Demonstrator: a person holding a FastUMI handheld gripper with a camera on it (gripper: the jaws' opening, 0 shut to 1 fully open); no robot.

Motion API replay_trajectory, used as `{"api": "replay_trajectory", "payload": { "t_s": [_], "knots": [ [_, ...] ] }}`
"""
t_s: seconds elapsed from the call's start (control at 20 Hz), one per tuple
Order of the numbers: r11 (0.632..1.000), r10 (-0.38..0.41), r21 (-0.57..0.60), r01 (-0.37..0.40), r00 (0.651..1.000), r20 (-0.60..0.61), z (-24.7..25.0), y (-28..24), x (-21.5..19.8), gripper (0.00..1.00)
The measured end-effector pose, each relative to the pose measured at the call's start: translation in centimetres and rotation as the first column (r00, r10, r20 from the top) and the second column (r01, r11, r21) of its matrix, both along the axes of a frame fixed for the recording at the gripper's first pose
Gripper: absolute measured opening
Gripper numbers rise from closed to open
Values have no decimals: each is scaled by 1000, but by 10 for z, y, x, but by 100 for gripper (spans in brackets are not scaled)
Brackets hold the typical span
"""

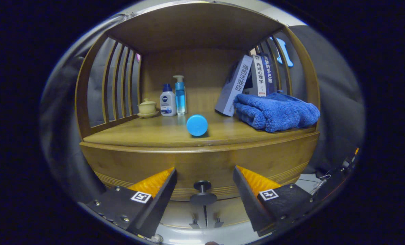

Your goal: Pull open the drawer, take out the items inside it, and place them on the countertop above the cabinet.

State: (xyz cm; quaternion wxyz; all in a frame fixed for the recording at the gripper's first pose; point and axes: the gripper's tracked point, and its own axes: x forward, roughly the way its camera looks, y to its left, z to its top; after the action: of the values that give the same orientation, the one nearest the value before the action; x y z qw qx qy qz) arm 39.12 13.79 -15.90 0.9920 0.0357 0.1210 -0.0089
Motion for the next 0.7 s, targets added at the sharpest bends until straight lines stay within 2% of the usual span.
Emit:
{"api": "replay_trajectory", "payload": {
  "t_s": [0.2,0.3,0.7],
  "knots": [
    [1000,2,-2,-2,1000,15,10,-6,-3,99],
    [1000,13,-11,-13,999,46,38,-4,-16,99],
    [995,65,-83,-45,967,248,176,-65,-80,99]
  ]
}}
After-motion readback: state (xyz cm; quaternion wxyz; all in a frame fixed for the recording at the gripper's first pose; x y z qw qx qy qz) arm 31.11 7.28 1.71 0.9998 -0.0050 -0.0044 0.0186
